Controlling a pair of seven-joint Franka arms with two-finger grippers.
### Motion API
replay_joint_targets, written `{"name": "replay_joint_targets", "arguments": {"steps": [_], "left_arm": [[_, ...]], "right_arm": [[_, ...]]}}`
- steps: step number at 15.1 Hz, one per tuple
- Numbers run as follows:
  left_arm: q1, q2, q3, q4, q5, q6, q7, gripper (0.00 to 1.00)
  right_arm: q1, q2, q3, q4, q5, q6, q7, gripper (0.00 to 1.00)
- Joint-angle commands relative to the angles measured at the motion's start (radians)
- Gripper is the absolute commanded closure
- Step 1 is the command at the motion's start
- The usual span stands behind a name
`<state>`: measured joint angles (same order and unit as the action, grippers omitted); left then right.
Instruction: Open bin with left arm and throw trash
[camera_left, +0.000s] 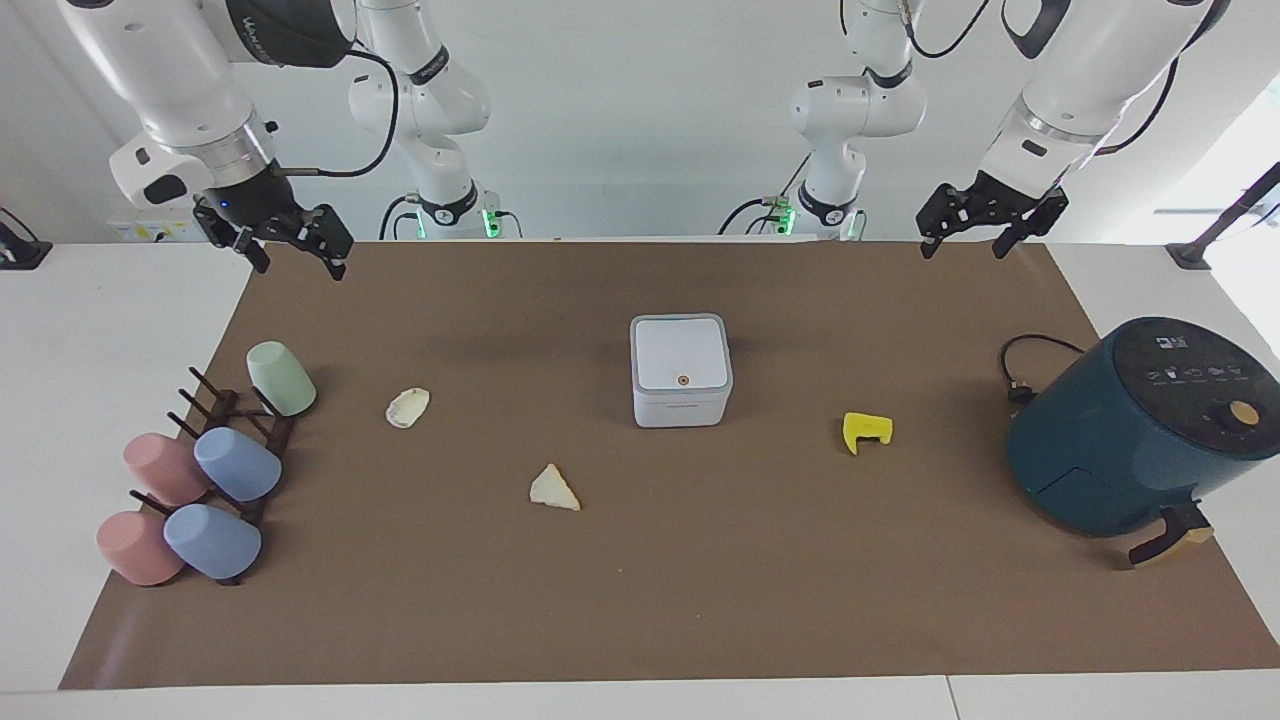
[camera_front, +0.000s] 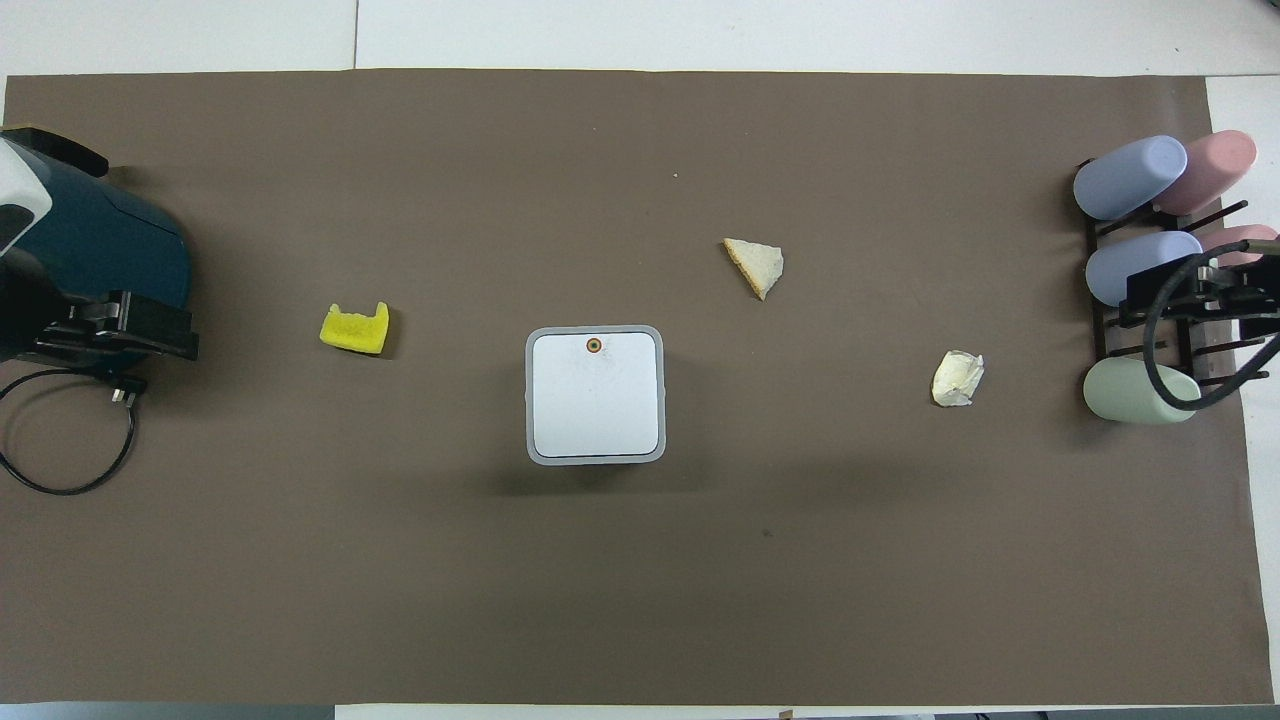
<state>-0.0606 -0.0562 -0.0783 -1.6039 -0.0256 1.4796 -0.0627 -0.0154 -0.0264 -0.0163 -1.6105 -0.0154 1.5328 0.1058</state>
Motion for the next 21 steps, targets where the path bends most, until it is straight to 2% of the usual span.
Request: {"name": "replay_joint_targets", "arguments": {"steps": [1,14,16,18,20,21], "left_arm": [[0.002,-0.014,-0.005,-0.011,-0.010,0.010,0.003,0.00],[0.001,-0.024,-0.003,-0.024,-0.020,0.034,-0.032,0.00],[-0.024,-0.010,-0.018,-0.024,-0.023,0.076,-0.133,0.00],[-0.094,0.007,-0.018,-0.028,-0.028,0.117,-0.190,0.01],[-0.139,0.025,-0.020,-0.034,-0.040,0.157,-0.248,0.16],[-0.159,0.047,-0.020,-0.033,-0.045,0.175,-0.261,0.28]], "right_arm": [[-0.001,-0.004,0.003,0.004,0.002,-0.016,-0.008,0.00],[-0.011,-0.015,0.004,-0.017,0.008,-0.011,-0.017,0.00],[-0.011,-0.032,0.006,-0.054,0.020,0.000,-0.009,0.00],[-0.011,-0.065,0.004,-0.138,0.020,0.088,-0.005,0.00],[-0.012,-0.111,0.004,-0.257,0.020,0.217,-0.008,0.00],[-0.012,-0.134,0.004,-0.313,0.020,0.260,-0.009,0.00]]}}
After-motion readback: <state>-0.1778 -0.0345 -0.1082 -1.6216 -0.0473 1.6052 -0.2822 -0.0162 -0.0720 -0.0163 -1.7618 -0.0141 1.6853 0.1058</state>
